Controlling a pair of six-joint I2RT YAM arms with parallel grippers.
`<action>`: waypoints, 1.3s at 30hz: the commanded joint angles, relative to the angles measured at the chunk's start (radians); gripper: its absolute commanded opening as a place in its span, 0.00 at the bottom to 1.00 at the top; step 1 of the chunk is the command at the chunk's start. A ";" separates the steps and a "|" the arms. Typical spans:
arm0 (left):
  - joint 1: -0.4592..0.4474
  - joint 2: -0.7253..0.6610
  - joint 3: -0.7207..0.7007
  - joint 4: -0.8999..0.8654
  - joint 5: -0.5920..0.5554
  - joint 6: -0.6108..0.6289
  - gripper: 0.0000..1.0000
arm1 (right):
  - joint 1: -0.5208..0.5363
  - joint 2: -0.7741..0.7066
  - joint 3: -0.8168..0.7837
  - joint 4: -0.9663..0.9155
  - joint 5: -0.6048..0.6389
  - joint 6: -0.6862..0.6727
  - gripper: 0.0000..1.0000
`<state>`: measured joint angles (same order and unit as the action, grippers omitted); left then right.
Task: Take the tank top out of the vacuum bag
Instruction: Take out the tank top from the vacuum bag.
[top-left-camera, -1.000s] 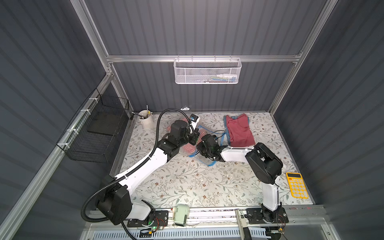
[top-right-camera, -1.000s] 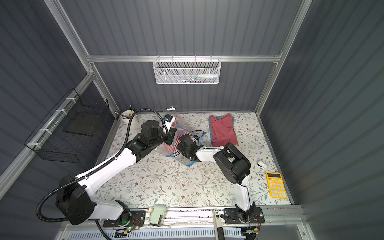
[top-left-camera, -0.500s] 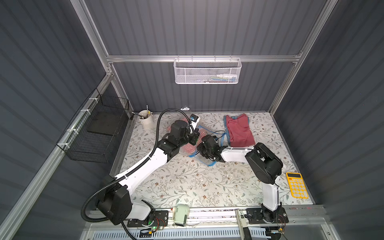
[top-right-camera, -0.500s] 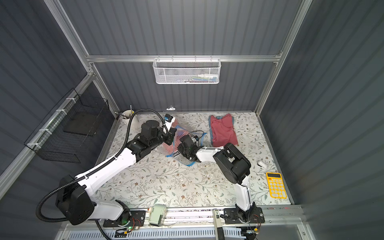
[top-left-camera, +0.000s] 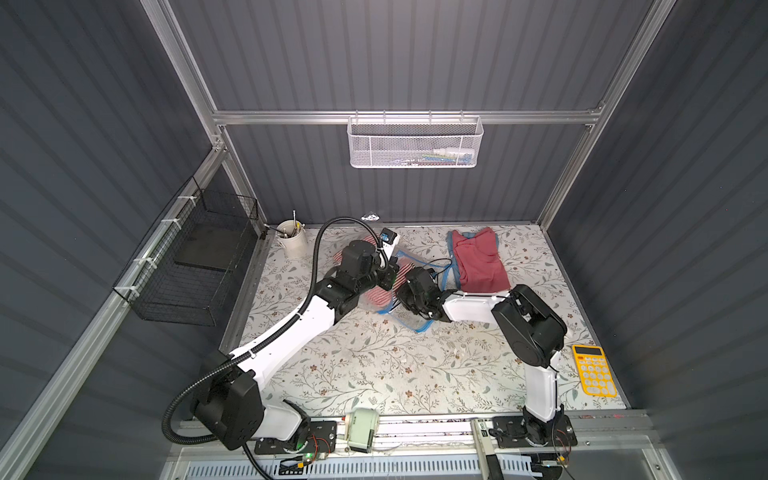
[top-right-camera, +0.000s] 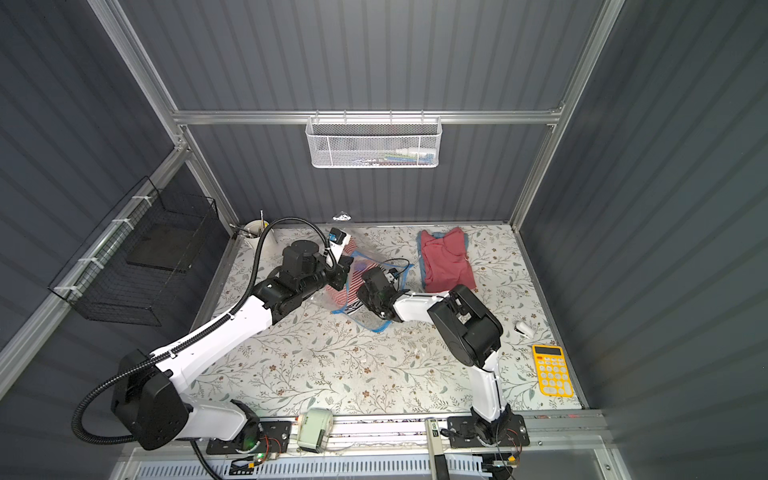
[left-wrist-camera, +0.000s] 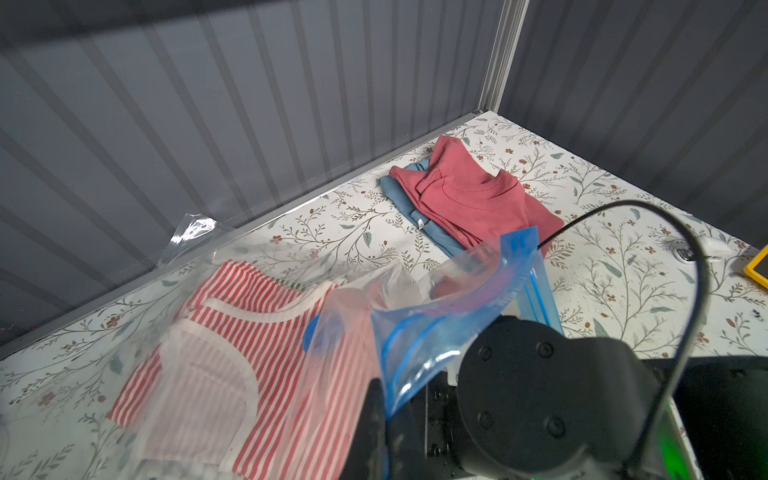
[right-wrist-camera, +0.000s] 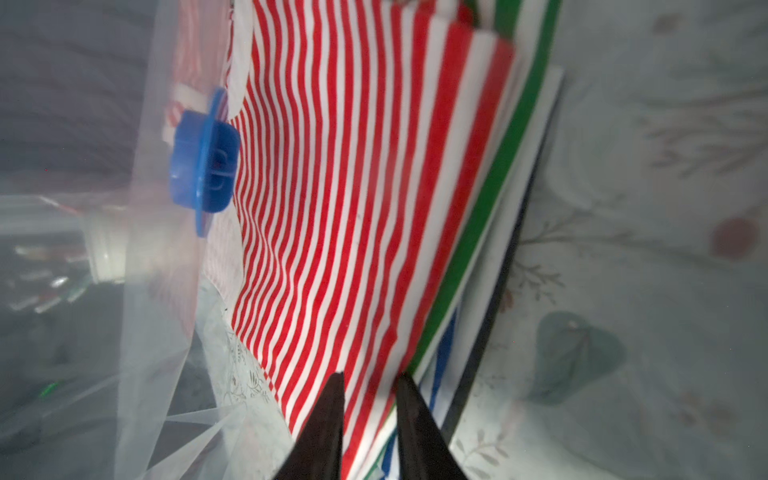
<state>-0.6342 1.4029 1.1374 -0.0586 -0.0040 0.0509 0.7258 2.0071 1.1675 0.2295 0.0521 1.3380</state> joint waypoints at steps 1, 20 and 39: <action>-0.004 -0.005 0.014 0.019 0.007 -0.001 0.00 | -0.005 -0.005 0.019 -0.028 0.018 -0.027 0.25; -0.005 0.010 0.014 0.019 0.022 -0.011 0.00 | -0.008 0.057 0.043 0.009 -0.007 -0.009 0.25; -0.005 0.010 0.015 0.016 0.015 -0.004 0.00 | -0.003 0.056 0.015 -0.016 -0.030 0.026 0.22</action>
<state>-0.6353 1.4071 1.1374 -0.0586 0.0006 0.0483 0.7235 2.0544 1.1900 0.2451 0.0292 1.3682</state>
